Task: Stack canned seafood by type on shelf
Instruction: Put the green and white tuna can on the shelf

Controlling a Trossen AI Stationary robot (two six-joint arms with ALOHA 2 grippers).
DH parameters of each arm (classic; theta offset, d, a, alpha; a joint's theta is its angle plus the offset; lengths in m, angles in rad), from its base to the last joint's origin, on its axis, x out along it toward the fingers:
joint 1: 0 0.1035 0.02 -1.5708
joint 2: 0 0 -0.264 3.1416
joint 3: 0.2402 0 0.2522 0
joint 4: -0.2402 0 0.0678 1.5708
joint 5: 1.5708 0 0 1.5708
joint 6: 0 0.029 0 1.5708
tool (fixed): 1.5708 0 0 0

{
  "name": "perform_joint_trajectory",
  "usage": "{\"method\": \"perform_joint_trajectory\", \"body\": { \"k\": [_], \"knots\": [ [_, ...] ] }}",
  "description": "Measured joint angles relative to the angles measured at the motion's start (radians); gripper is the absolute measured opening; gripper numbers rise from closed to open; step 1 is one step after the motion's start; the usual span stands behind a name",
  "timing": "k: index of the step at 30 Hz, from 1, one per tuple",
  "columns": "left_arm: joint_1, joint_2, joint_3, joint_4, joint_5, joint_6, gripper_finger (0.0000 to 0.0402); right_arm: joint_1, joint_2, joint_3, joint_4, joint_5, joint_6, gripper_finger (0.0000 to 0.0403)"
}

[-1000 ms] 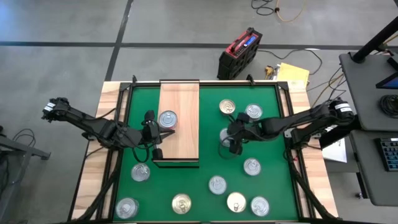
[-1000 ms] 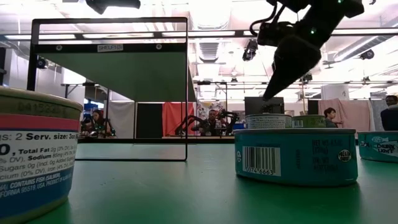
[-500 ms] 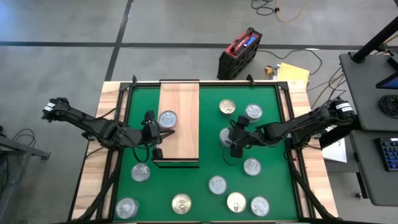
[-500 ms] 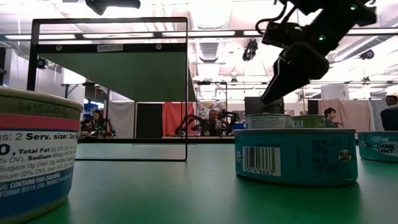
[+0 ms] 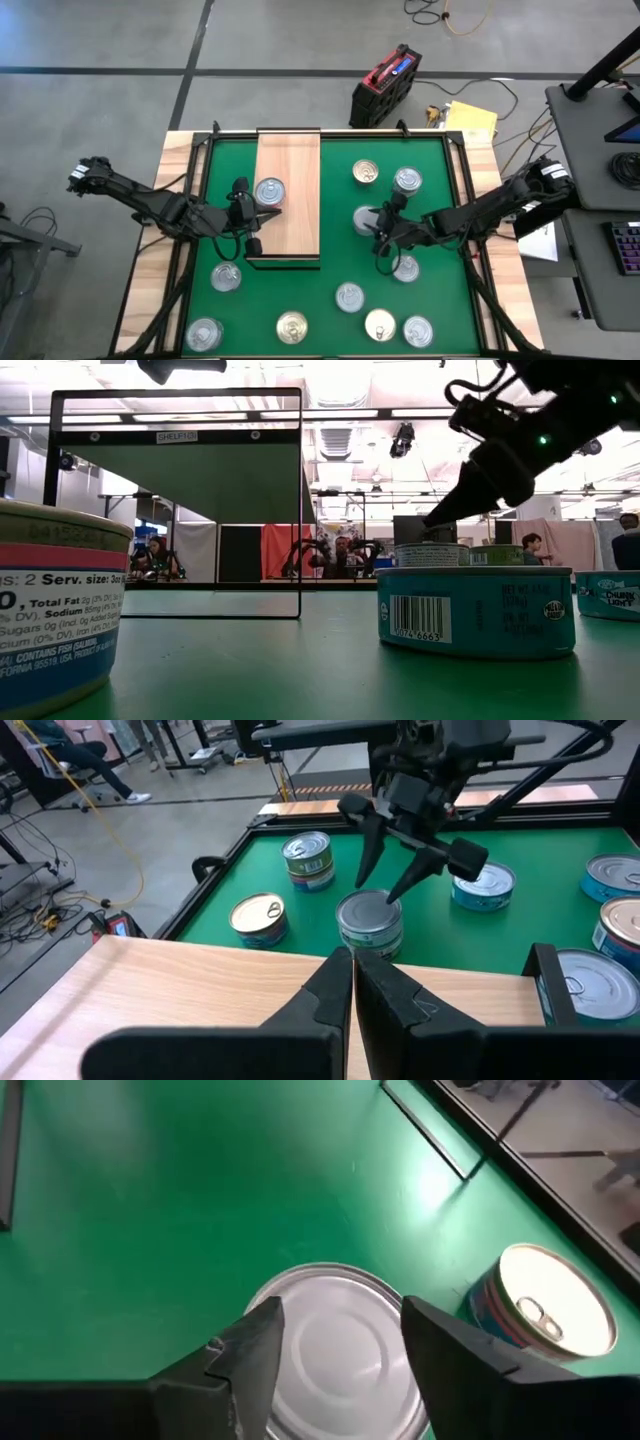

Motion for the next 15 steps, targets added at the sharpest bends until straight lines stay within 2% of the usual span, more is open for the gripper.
{"method": "perform_joint_trajectory", "body": {
  "k": [5,15],
  "knots": [
    [0.000,0.000,0.000,0.003,0.000,-0.002,0.0000,0.000,0.000,-0.058,0.138,0.002,0.010,0.0148],
    [0.000,0.000,0.000,0.004,0.000,-0.002,0.0000,0.004,0.001,-0.100,0.172,0.002,0.011,0.0053]
  ]
}}
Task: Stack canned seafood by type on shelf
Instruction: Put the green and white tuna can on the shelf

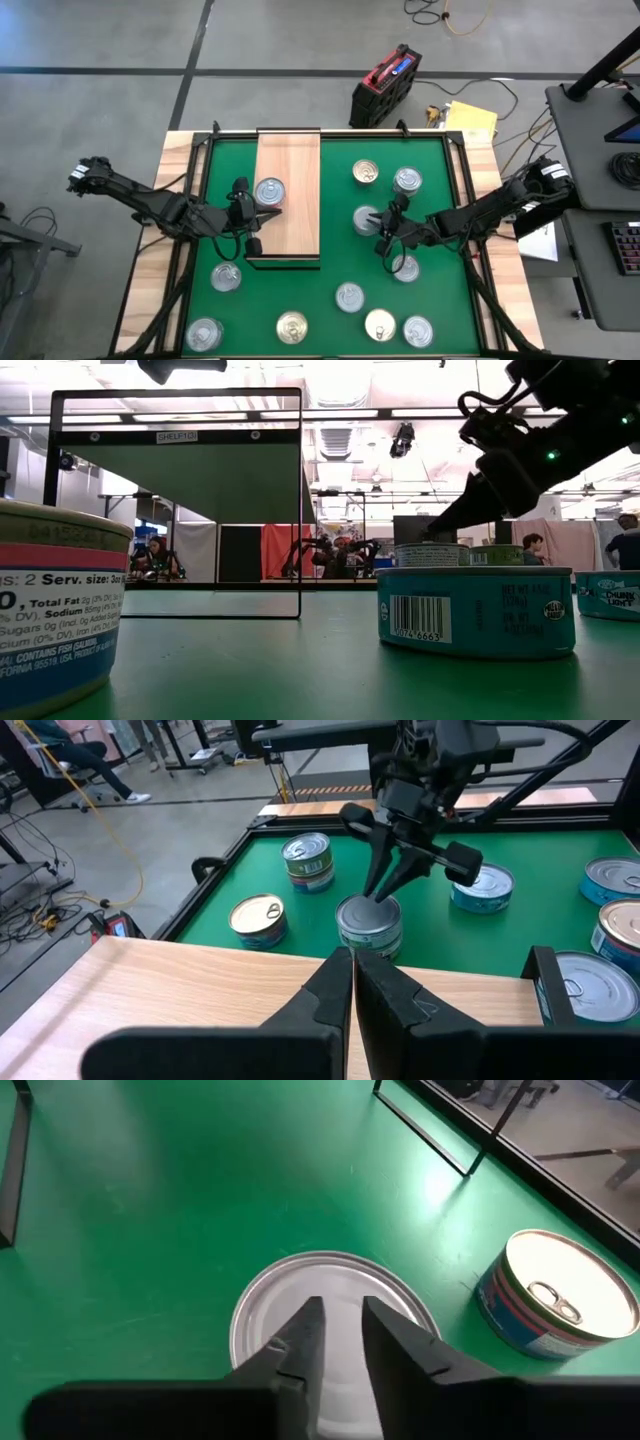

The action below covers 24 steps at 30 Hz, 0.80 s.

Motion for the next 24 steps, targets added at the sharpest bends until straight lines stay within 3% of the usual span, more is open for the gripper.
{"method": "perform_joint_trajectory", "body": {
  "k": [7,24],
  "knots": [
    [0.000,0.000,0.000,0.000,0.000,0.000,0.0000,0.030,0.000,-0.023,0.004,0.038,0.016,0.0012],
    [0.000,0.000,0.000,0.000,0.000,0.000,0.0000,0.050,0.000,-0.077,-0.002,0.049,0.134,0.0012]
  ]
}}
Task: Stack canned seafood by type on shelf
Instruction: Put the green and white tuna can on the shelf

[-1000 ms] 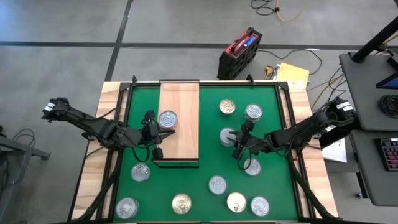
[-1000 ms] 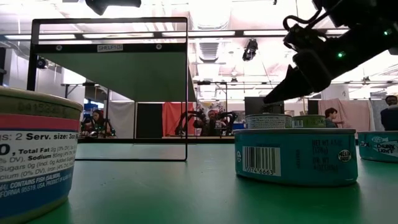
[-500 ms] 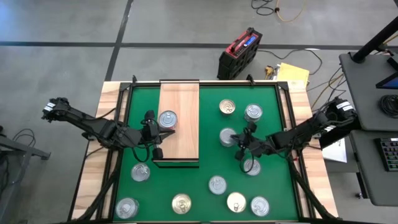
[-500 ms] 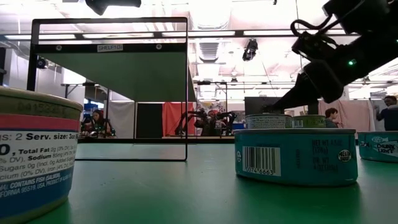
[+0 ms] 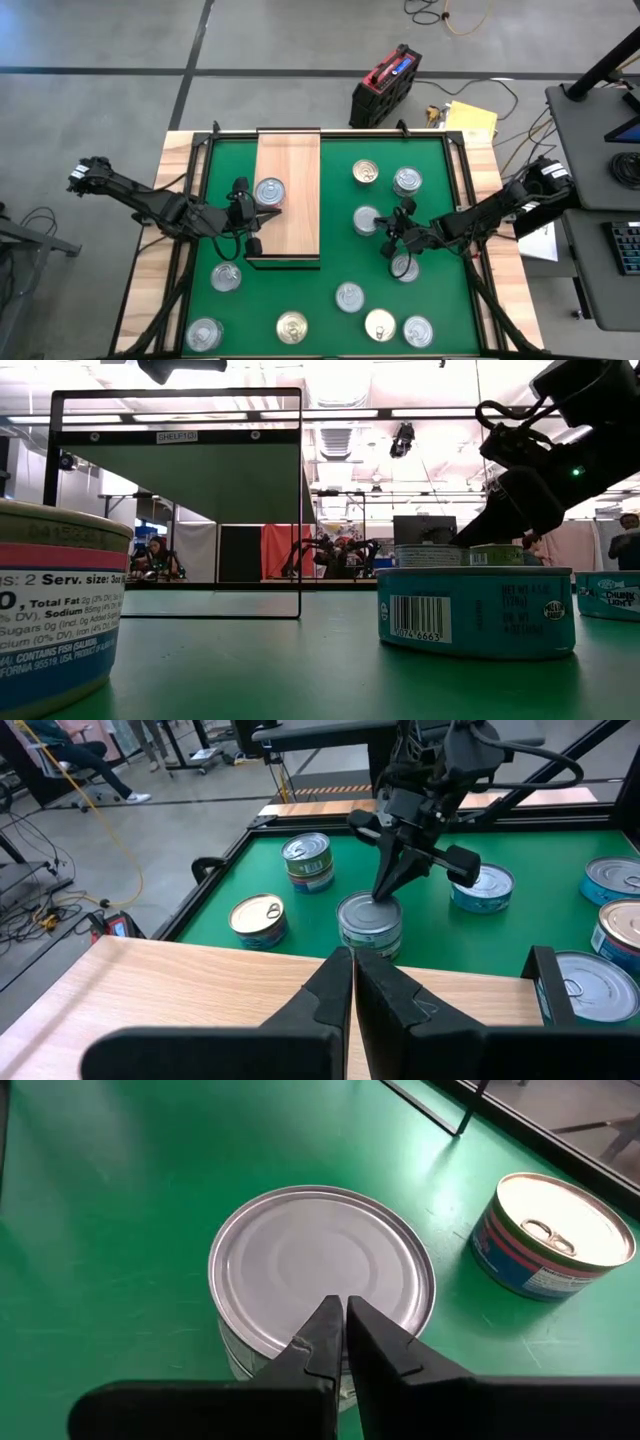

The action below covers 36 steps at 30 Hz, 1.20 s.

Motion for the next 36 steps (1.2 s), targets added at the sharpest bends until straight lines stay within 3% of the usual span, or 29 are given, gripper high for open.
{"method": "perform_joint_trajectory", "body": {
  "k": [19,26,34,36],
  "knots": [
    [0.000,0.000,0.000,0.000,0.000,0.000,0.0000,0.003,-0.002,-0.004,-0.079,-0.002,0.037,0.0012],
    [0.000,0.000,0.000,0.000,0.000,0.000,0.0000,0.038,-0.001,-0.009,-0.083,0.082,0.033,0.0012],
    [0.000,0.000,0.000,0.000,0.000,0.000,0.0000,0.036,-0.070,0.096,-0.131,0.020,0.023,0.0012],
    [0.000,0.000,0.000,0.000,0.000,0.000,0.0000,0.024,-0.091,0.141,-0.217,0.003,0.035,0.0012]
  ]
}}
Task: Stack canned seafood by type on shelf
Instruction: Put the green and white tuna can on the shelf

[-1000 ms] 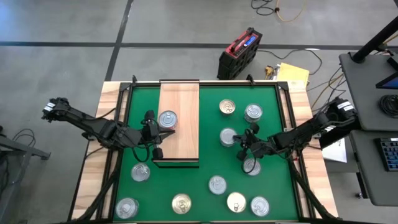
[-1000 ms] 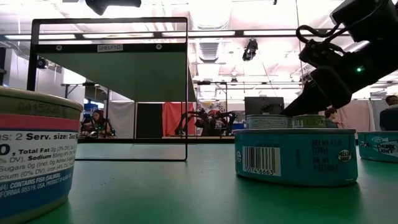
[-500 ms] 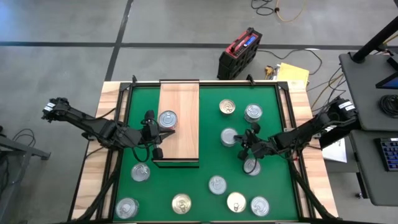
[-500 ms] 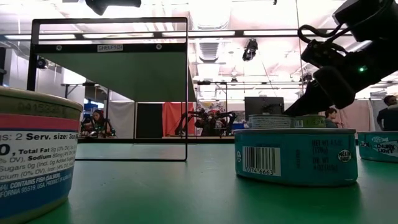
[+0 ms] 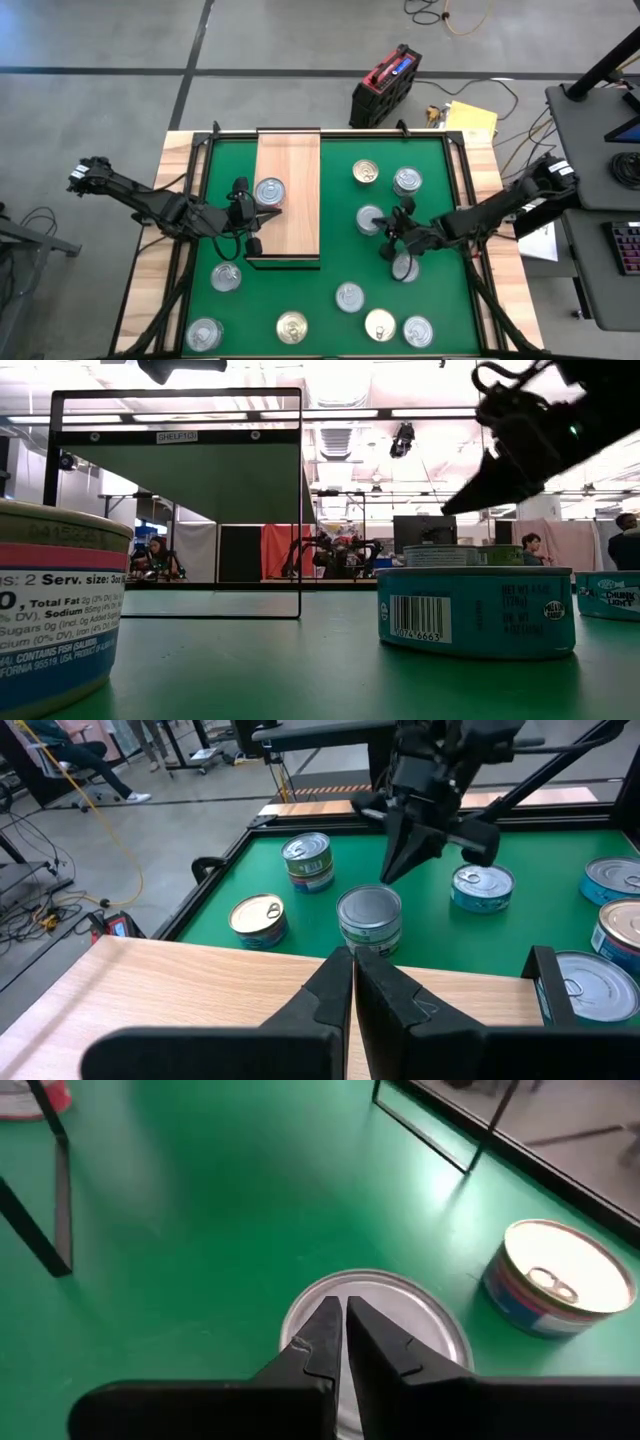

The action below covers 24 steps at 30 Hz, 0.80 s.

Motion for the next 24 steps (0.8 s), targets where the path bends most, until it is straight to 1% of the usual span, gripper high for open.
{"method": "perform_joint_trajectory", "body": {
  "k": [2,3,6,8,11,13,18,24],
  "knots": [
    [0.000,0.000,0.000,0.000,0.000,0.001,0.0000,-0.027,-0.016,0.068,-0.138,-0.056,0.062,0.0012],
    [0.000,0.000,0.000,0.000,0.000,0.003,0.0000,-0.048,-0.026,0.113,-0.237,-0.102,0.115,0.0012],
    [0.000,0.000,0.000,0.000,0.000,0.003,0.0000,-0.132,-0.031,0.250,-0.523,-0.276,0.254,0.0012],
    [0.000,0.000,0.000,0.000,0.000,0.003,0.0000,-0.171,-0.016,0.324,-0.660,-0.371,0.294,0.0012],
    [0.000,0.000,0.000,0.000,0.000,0.003,0.0000,-0.223,0.009,0.406,-0.807,-0.451,0.316,0.0012],
    [0.000,0.000,0.000,0.000,0.000,0.004,0.0000,-0.247,0.032,0.422,-0.852,-0.460,0.311,0.0012],
    [0.000,0.000,0.000,0.000,0.000,0.004,0.0000,-0.270,0.080,0.433,-0.822,-0.486,0.277,0.0012],
    [0.000,0.000,0.000,0.000,0.000,0.004,0.0000,-0.271,0.114,0.411,-0.809,-0.475,0.265,0.0012]
  ]
}}
